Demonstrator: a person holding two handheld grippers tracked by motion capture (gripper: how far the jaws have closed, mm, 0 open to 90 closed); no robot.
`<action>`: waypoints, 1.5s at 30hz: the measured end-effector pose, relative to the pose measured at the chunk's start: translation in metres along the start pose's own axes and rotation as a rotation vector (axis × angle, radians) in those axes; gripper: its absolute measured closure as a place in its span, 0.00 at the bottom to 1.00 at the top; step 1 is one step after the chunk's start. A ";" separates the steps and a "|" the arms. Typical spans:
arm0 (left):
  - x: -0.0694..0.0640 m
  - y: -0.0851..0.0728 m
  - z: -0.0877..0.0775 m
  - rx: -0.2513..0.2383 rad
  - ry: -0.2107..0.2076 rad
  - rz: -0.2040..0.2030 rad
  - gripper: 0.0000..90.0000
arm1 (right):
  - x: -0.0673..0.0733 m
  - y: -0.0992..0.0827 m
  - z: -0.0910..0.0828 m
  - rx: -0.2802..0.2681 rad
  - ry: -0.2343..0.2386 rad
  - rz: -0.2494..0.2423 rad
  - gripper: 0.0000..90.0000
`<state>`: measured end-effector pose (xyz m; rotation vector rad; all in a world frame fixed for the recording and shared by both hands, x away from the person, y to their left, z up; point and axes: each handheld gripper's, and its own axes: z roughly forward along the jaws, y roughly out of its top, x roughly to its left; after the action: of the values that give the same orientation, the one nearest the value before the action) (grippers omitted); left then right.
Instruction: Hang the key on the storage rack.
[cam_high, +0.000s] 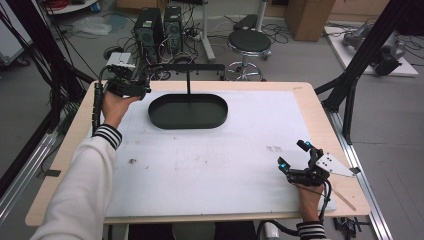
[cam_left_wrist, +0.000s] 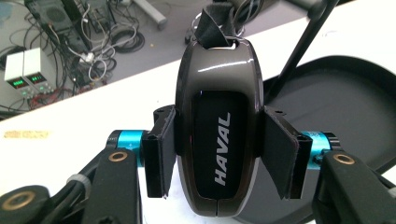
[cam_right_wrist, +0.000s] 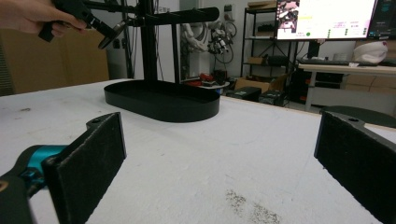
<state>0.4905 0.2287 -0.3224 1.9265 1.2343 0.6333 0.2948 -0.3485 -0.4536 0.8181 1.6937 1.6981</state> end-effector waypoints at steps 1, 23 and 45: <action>0.000 -0.001 0.002 0.003 0.000 0.000 0.54 | 0.000 0.000 0.000 0.000 0.000 0.000 0.01; 0.010 -0.026 -0.011 -0.247 -0.244 -0.034 0.02 | -0.001 0.000 0.000 -0.008 -0.001 0.002 0.01; -0.015 -0.169 -0.099 -0.479 -0.321 0.082 0.02 | 0.000 0.000 0.000 0.000 -0.001 -0.008 0.01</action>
<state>0.3198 0.2903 -0.3990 1.6002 0.7264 0.5711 0.2950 -0.3481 -0.4536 0.8106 1.6943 1.6921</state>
